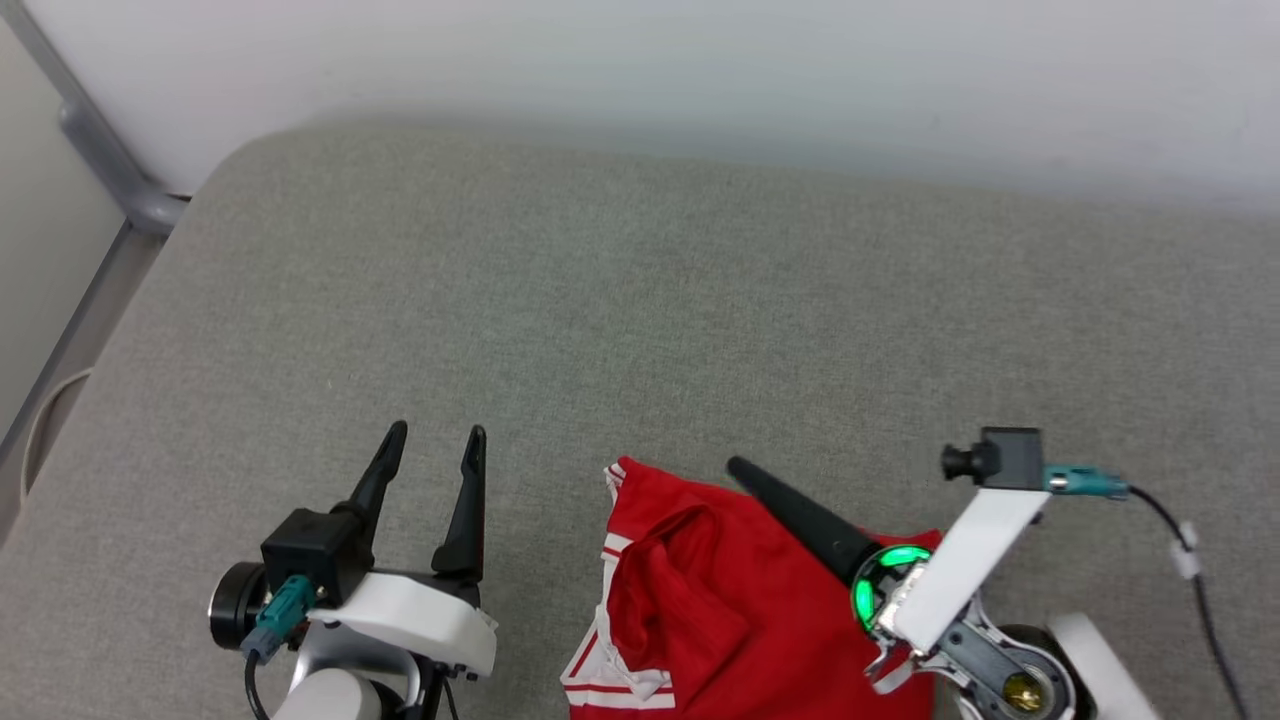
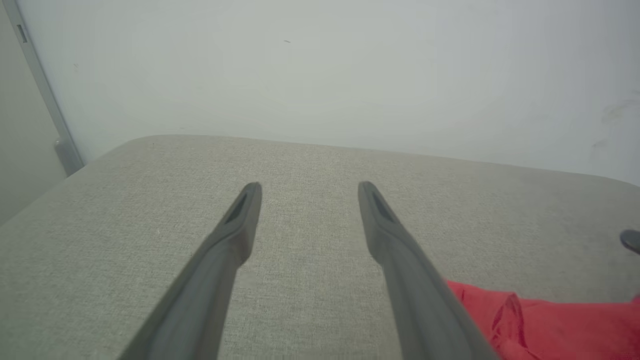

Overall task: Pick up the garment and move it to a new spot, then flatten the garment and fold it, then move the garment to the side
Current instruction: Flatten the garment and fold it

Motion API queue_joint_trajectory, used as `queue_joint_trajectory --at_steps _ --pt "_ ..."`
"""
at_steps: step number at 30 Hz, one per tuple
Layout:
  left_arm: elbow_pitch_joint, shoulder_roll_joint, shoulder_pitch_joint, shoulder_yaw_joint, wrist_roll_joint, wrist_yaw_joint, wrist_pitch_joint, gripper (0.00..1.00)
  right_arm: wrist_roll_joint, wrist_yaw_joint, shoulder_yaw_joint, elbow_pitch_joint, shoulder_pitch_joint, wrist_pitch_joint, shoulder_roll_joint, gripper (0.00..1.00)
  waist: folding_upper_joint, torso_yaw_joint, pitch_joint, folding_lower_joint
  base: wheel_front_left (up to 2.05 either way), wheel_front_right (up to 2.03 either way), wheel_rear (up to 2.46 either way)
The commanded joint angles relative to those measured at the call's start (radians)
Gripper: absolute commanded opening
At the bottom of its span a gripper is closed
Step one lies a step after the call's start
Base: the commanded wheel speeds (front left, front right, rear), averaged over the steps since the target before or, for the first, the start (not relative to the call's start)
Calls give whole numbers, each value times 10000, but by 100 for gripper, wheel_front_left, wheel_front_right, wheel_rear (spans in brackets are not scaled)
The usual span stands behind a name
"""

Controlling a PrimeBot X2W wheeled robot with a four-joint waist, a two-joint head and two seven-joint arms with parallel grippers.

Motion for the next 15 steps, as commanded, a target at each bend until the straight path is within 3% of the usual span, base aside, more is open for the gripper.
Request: queue_joint_trajectory --at_steps 1,6,11,15 --pt "86 -43 172 23 58 -39 -24 100 -662 -3 -125 -171 180 -555 -313 100 0 -191 -314 0 0 0 0" --pt "283 -31 399 54 7 -10 -25 100 -3505 -3 -898 -225 495 -2632 -1072 100 0 -455 -788 0 0 0 0" --pt "404 27 564 125 -58 65 -25 100 -5804 -3 -2097 -94 980 -3642 -1162 100 0 -698 -1114 0 0 0 0" --pt "434 110 725 263 -87 130 -23 100 -8006 -3 -3352 -421 1594 -4043 -822 100 0 -952 -1383 0 0 0 0"
